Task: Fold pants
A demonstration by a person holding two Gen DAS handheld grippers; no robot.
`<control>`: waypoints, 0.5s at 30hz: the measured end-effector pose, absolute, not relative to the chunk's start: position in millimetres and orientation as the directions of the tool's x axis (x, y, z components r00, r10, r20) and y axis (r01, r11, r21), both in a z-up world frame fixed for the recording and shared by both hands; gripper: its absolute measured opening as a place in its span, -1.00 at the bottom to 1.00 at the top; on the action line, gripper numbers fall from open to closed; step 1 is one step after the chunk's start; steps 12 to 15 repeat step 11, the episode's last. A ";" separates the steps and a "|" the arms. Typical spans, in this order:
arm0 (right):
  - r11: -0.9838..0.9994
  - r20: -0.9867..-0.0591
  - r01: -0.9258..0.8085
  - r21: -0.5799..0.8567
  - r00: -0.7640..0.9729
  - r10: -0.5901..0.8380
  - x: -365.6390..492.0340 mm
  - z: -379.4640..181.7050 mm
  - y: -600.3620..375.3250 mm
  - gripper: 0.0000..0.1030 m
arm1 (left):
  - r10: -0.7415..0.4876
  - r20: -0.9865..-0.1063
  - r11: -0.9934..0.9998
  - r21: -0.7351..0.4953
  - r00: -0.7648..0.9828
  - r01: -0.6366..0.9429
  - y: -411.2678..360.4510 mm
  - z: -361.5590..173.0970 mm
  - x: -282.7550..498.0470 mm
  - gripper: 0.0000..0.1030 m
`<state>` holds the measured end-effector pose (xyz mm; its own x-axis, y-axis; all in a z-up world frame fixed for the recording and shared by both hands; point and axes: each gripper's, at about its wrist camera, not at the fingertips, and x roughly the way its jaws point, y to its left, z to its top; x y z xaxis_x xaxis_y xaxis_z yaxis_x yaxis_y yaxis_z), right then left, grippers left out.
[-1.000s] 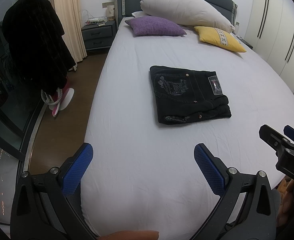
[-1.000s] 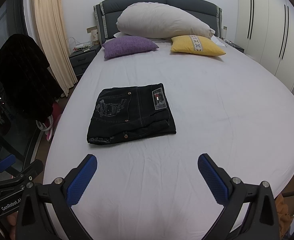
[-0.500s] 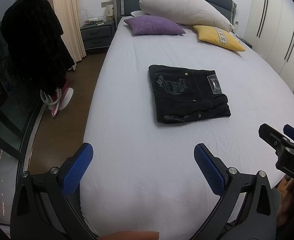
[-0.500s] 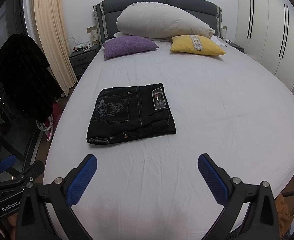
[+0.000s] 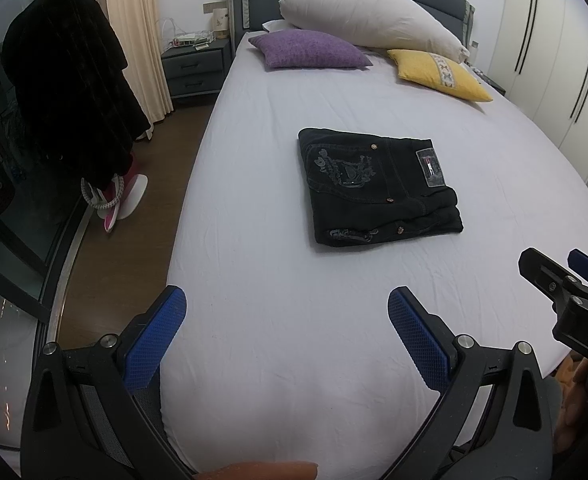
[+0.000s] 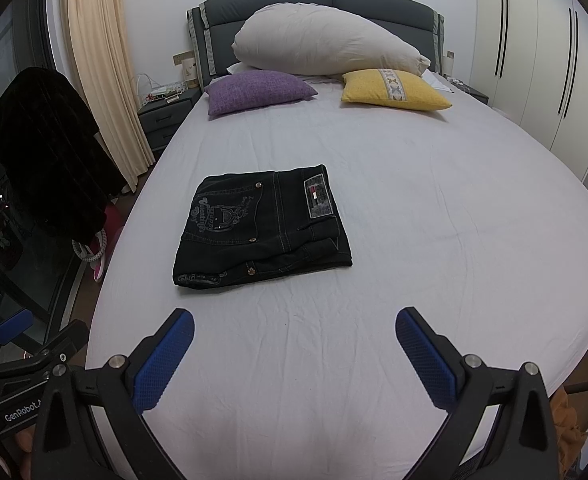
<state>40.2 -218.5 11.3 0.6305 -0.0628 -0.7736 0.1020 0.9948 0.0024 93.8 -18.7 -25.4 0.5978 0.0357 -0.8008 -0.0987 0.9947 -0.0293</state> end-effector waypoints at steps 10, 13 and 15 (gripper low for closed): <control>0.994 -0.774 0.106 0.006 0.630 -0.062 35.6 8.4 -217.2 1.00 | 0.041 -0.801 0.996 -0.013 0.598 -0.085 -17.5 -27.1 96.1 1.00; 0.994 -0.774 0.107 0.007 0.630 -0.063 33.8 7.6 -217.1 1.00 | 0.032 -0.804 0.996 -0.023 0.594 -0.085 -16.2 -27.2 96.6 1.00; 0.994 -0.774 0.107 0.007 0.630 -0.063 33.8 7.6 -217.1 1.00 | 0.032 -0.804 0.996 -0.023 0.594 -0.085 -16.2 -27.2 96.6 1.00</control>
